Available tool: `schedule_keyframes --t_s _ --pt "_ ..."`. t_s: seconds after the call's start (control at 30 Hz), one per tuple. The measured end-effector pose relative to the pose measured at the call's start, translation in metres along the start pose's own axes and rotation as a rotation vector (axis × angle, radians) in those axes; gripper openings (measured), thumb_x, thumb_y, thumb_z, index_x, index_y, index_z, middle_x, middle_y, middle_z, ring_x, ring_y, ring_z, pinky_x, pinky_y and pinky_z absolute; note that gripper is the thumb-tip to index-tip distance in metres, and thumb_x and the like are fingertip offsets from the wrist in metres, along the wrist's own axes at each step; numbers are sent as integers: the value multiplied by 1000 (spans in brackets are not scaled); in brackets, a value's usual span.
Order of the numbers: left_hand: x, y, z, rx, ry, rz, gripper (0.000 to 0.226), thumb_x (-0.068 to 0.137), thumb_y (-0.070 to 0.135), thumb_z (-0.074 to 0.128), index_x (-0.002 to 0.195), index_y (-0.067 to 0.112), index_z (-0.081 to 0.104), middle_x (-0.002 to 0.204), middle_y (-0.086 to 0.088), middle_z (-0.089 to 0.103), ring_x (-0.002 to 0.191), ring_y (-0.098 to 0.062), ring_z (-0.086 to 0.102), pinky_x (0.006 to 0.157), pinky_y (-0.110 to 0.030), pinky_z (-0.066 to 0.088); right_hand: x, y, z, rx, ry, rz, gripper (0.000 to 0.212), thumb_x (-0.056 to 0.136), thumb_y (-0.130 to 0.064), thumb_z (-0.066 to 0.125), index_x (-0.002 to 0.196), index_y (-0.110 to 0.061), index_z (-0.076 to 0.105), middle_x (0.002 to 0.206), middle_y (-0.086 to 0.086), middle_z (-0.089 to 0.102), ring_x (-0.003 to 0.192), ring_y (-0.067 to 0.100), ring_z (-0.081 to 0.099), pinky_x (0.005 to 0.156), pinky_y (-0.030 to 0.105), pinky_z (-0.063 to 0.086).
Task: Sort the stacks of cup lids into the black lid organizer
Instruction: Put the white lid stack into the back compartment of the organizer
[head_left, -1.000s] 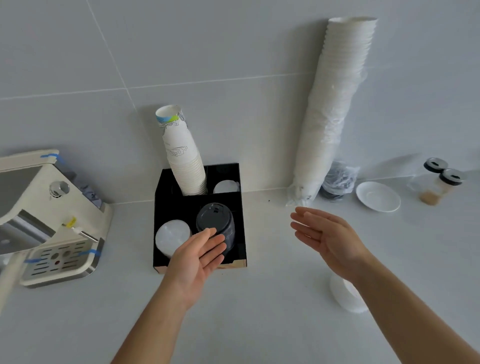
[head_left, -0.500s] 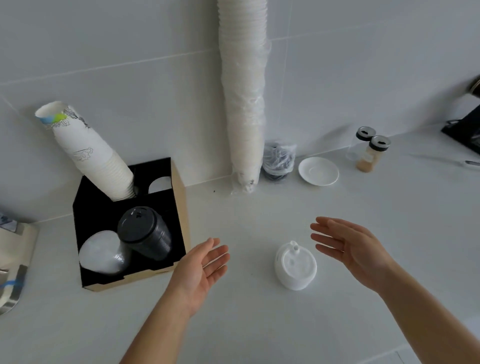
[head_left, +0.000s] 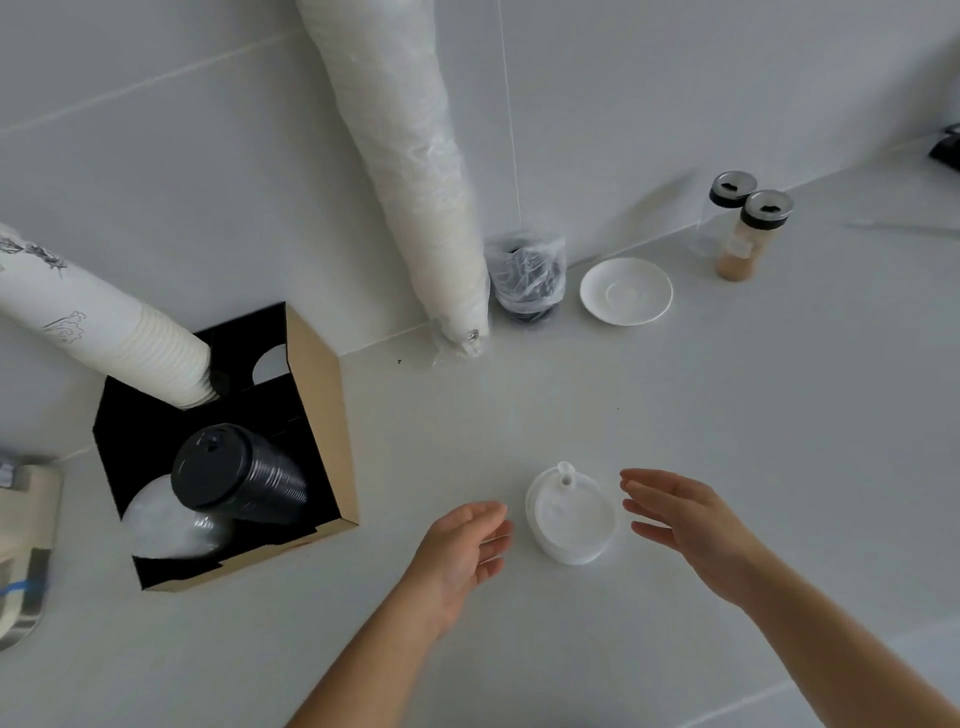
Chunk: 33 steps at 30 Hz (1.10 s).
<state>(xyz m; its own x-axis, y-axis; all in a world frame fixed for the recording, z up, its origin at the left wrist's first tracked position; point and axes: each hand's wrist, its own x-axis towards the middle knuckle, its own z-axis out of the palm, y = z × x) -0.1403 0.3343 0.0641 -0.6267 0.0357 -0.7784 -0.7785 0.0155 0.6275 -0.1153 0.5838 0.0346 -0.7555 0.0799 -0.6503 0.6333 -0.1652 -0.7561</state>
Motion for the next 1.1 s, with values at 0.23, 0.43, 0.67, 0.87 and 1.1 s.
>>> schedule_keyframes --t_s 0.23,0.43,0.67,0.87,1.1 --pt "17 -15 17 134 -19 -37 43 87 29 70 126 15 58 118 -3 67 110 -15 62 85 -28 49 20 8 7 -144 -45 61 47 90 -27 72 135 -17 61 130 2 65 116 17 63 103 39 50" --pt "25 -13 26 211 -78 -41 45 69 41 72 112 26 68 116 3 72 114 -11 63 95 -31 49 25 9 10 -209 -40 82 52 83 -34 77 132 -25 61 126 -2 63 105 19 67 100 43 54" --pt "29 -7 27 57 -111 -166 13 90 23 66 103 21 69 113 -3 72 112 -20 64 102 -36 46 28 10 10 -299 -102 122 51 78 -38 81 126 -29 67 122 -5 69 107 18 68 98 41 55" --pt "29 -8 27 25 -135 -172 26 88 20 68 114 20 70 116 1 74 115 -16 64 109 -37 42 27 9 14 -256 -113 121 51 68 -35 85 116 -30 71 113 -3 74 106 18 69 96 40 54" --pt "21 -12 31 20 -177 -88 25 88 16 67 112 22 71 119 5 73 121 -11 59 109 -33 37 19 4 11 -159 -115 61 42 70 -26 88 108 -21 72 113 1 74 102 19 71 81 30 48"
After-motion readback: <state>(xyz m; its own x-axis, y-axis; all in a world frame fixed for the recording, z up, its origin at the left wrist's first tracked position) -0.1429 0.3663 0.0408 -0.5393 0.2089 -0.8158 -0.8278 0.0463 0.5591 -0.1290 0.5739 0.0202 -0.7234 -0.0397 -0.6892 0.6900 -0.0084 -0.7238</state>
